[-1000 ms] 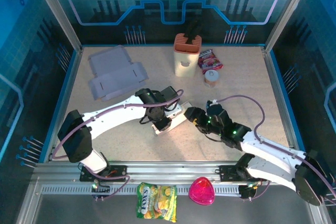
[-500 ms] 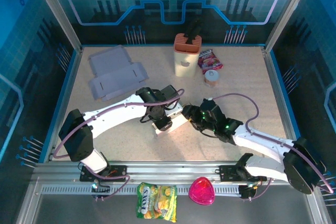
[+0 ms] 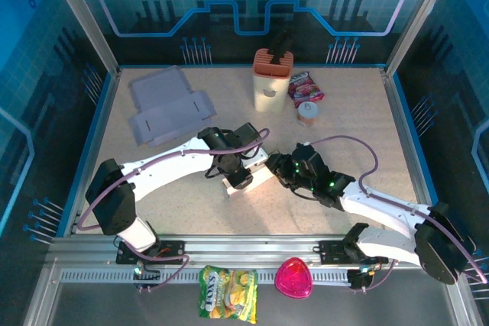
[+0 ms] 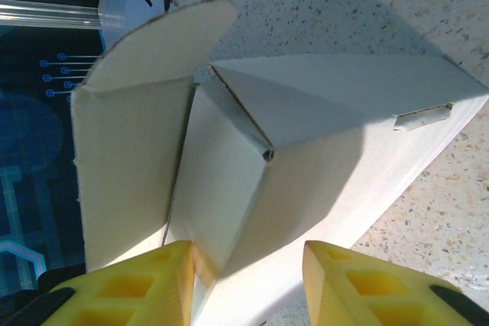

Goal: Fold the paper box

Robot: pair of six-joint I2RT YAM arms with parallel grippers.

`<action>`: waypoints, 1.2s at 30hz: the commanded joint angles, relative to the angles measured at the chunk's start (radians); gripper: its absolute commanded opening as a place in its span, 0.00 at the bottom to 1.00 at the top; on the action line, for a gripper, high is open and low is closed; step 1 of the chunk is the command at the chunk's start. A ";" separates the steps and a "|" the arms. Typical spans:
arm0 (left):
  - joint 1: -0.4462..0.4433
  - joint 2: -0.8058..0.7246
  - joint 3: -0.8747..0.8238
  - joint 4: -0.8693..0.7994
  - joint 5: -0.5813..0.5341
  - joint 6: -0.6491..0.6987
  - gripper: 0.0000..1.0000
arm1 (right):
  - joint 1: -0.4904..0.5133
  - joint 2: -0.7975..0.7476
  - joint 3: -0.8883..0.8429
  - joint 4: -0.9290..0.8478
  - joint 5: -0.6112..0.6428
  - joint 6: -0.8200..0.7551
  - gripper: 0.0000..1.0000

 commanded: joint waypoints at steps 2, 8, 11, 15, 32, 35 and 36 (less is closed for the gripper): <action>-0.010 -0.004 -0.010 0.022 -0.005 0.023 0.39 | -0.007 0.022 0.015 -0.090 0.026 0.008 0.41; -0.032 0.015 -0.010 0.037 -0.040 0.032 0.38 | -0.005 0.024 0.022 -0.099 0.029 0.013 0.38; -0.041 0.011 -0.007 0.046 -0.066 0.046 0.31 | -0.004 0.016 0.020 -0.109 0.032 0.016 0.37; -0.040 0.000 -0.007 0.046 -0.061 0.085 0.23 | -0.005 -0.029 0.018 -0.121 0.041 -0.026 0.41; -0.038 -0.088 -0.090 0.013 0.030 0.256 0.23 | -0.259 -0.411 0.110 -0.463 -0.236 -0.866 0.53; -0.038 -0.101 -0.098 0.001 0.050 0.283 0.24 | -0.292 -0.435 0.102 -0.469 -0.279 -0.980 0.53; -0.038 -0.105 -0.101 0.000 0.055 0.290 0.24 | -0.298 -0.432 0.104 -0.468 -0.295 -1.008 0.53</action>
